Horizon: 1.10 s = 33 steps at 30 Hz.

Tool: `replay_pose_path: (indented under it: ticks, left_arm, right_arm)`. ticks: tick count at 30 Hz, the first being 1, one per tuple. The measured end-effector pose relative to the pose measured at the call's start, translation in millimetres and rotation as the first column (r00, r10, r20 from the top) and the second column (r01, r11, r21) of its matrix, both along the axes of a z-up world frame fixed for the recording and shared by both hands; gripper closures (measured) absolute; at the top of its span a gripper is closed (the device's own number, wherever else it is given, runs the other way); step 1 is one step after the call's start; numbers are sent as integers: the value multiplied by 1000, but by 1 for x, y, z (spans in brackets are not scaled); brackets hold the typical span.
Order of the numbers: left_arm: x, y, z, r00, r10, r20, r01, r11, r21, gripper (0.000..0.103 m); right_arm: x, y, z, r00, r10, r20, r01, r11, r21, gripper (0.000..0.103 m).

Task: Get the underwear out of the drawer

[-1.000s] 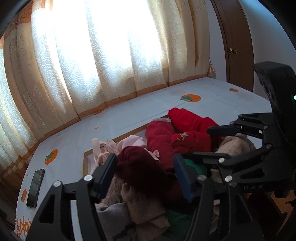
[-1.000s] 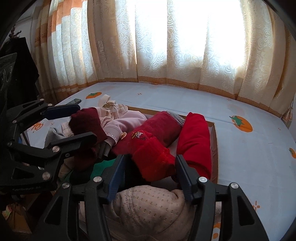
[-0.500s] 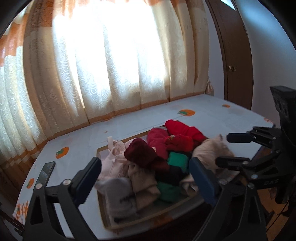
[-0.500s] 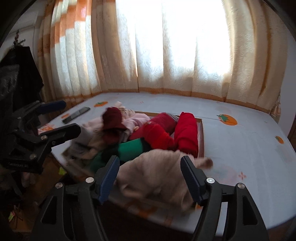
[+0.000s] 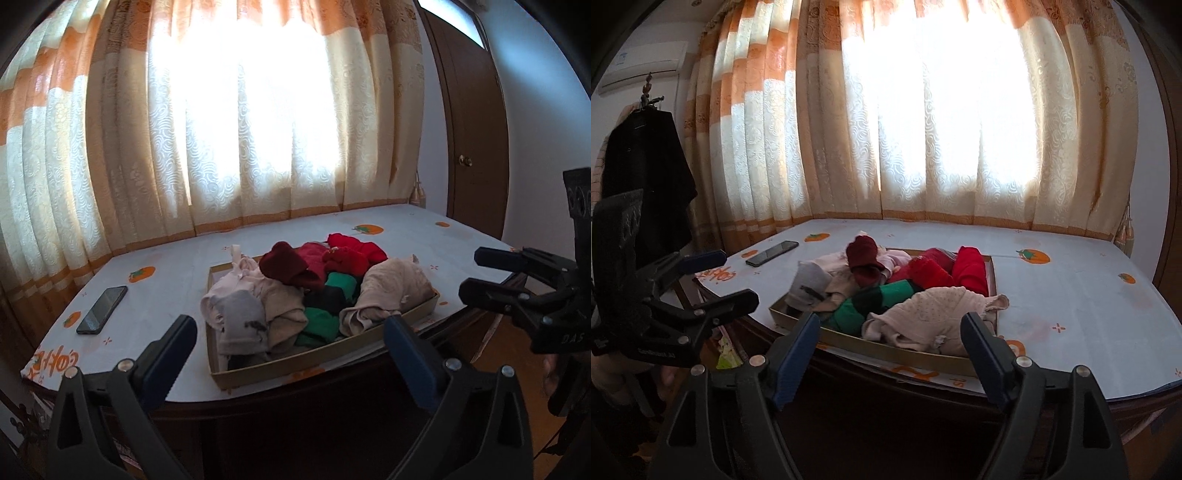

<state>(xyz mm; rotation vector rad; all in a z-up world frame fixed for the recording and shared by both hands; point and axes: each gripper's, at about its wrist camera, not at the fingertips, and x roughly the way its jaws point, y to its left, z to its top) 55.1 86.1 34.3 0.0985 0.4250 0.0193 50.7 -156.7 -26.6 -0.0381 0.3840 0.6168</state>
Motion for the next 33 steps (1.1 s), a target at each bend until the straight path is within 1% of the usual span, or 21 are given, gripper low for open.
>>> replay_pose_path:
  ticks: [6, 17, 23, 33]
  left_arm:
    - [-11, 5, 3, 1000, 9, 13, -9, 1000, -29, 1]
    - [-21, 3, 11, 1000, 10, 30, -9, 999, -33, 1]
    - [-22, 4, 15, 1000, 12, 20, -11, 998, -59, 1]
    - [-30, -4, 26, 999, -2, 43, 4, 999, -48, 1]
  right_arm:
    - [-12, 8, 2, 1000, 25, 16, -25, 1000, -2, 23]
    - [-28, 10, 9, 998, 40, 47, -40, 999, 6, 22]
    - [-36, 11, 13, 996, 52, 72, -53, 999, 4, 22]
    - [-43, 8, 20, 993, 49, 107, -51, 999, 16, 22]
